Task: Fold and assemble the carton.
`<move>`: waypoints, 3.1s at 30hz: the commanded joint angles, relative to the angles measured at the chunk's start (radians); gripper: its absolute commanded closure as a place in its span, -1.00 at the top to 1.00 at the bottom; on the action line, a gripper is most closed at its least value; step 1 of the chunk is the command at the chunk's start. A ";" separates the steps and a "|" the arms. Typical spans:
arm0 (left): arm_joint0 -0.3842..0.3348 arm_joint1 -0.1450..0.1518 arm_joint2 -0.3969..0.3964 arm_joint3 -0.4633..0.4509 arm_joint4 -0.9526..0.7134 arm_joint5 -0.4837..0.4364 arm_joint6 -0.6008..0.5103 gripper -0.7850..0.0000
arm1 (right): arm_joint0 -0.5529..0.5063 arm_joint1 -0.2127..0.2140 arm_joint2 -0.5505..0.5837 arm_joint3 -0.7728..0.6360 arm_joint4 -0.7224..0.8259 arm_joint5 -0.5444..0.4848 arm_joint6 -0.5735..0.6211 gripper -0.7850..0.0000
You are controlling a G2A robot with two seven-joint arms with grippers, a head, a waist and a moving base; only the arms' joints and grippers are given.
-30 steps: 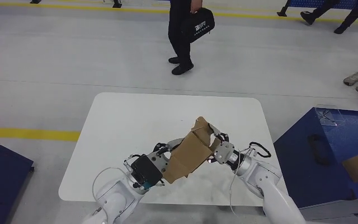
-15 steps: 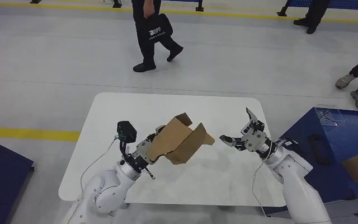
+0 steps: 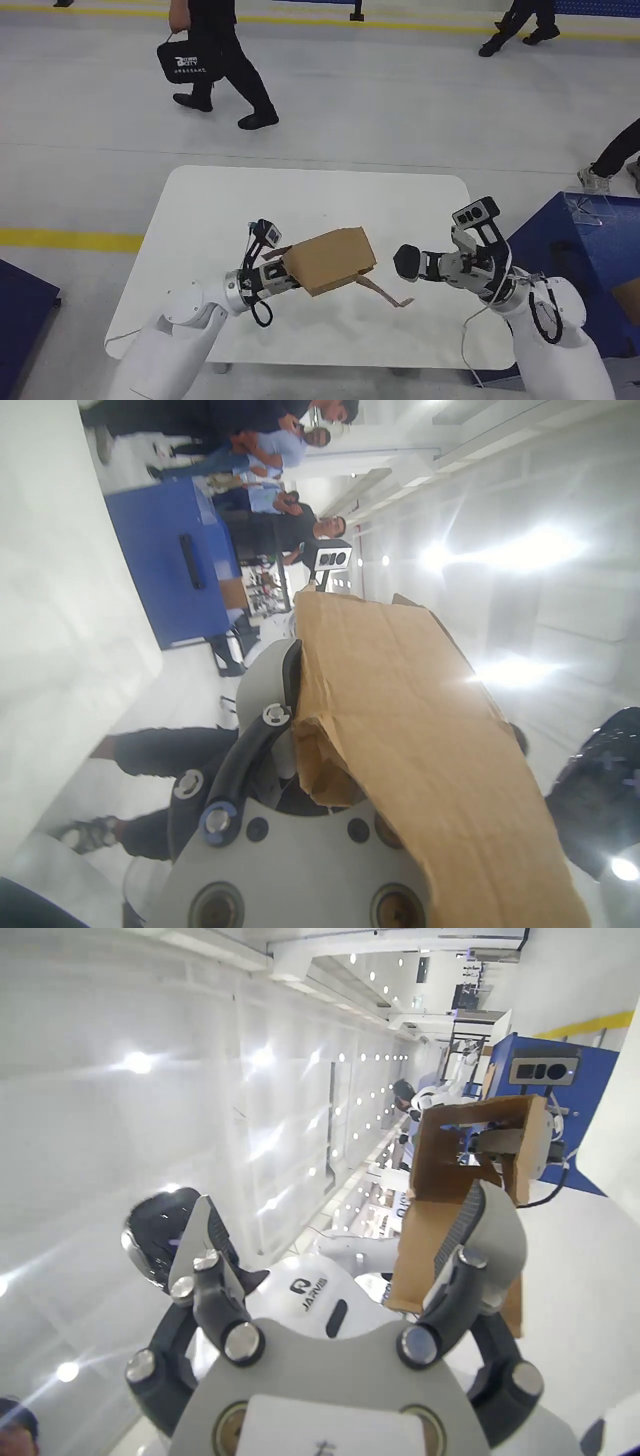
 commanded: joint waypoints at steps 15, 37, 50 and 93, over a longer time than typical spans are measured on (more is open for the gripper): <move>-0.063 -0.027 0.115 0.109 0.003 0.019 -0.067 -1.00 | 0.016 0.003 -0.116 0.013 -0.147 -0.015 0.015 0.90; -0.058 -0.017 0.085 0.107 0.139 0.008 -0.011 1.00 | 0.027 0.014 -0.163 0.033 -0.244 0.091 -0.057 -1.00; 0.117 0.049 -0.227 -0.082 0.448 -0.185 0.319 1.00 | 0.024 0.008 -0.127 0.042 -0.153 0.054 -0.178 -1.00; 0.244 0.047 -0.117 -0.542 0.623 -0.243 0.441 1.00 | -0.014 0.014 -0.107 0.014 -0.407 -0.445 -0.149 -1.00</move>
